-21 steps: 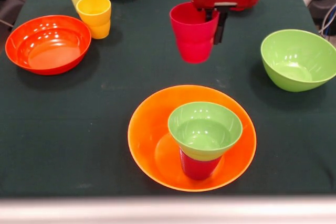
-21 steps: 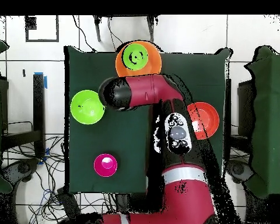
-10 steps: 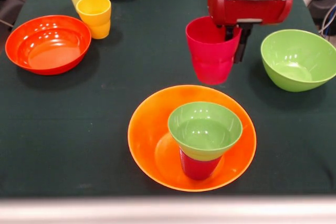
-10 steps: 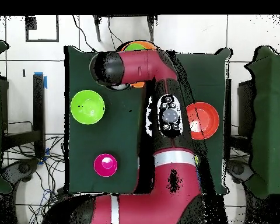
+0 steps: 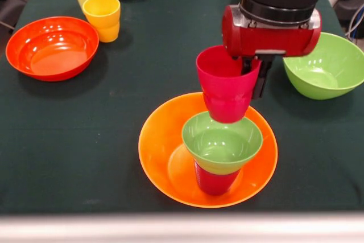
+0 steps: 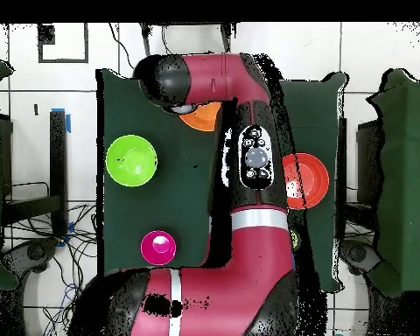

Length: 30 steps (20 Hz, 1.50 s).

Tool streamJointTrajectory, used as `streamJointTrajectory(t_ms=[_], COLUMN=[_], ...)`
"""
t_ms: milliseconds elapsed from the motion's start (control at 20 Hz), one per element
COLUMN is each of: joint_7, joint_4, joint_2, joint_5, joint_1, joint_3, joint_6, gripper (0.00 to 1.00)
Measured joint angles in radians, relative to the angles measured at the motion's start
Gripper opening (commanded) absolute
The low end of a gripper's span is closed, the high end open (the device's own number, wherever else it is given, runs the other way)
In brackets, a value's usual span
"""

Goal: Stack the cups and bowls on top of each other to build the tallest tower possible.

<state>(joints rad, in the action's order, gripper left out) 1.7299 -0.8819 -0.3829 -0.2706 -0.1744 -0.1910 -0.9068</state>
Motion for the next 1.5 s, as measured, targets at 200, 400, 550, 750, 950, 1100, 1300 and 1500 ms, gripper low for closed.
streamJointTrajectory(t_ms=[200, 400, 550, 750, 950, 1100, 1300, 1500], joint_7=[0.0, 0.0, 0.0, 0.0, 0.0, 0.0, 0.0, 0.0], joint_4=[0.056, 0.091, 0.109, 0.141, 0.17, 0.181, 0.181, 0.181], joint_2=[0.03, 0.048, 0.061, 0.084, 0.109, 0.125, 0.145, 0.155], joint_5=[0.0, 0.0, 0.0, 0.0, 0.0, 0.0, 0.0, 0.0], joint_1=[0.001, 0.002, 0.002, 0.005, 0.007, 0.007, 0.007, 0.007], joint_3=[-0.001, -0.001, -0.001, -0.001, -0.001, -0.001, -0.001, -0.001], joint_6=[-0.022, -0.04, -0.049, -0.064, -0.072, -0.072, -0.072, -0.072], gripper=[0.0, 0.0, 0.0, 0.0, 0.0, 0.0, 0.0, 0.0])
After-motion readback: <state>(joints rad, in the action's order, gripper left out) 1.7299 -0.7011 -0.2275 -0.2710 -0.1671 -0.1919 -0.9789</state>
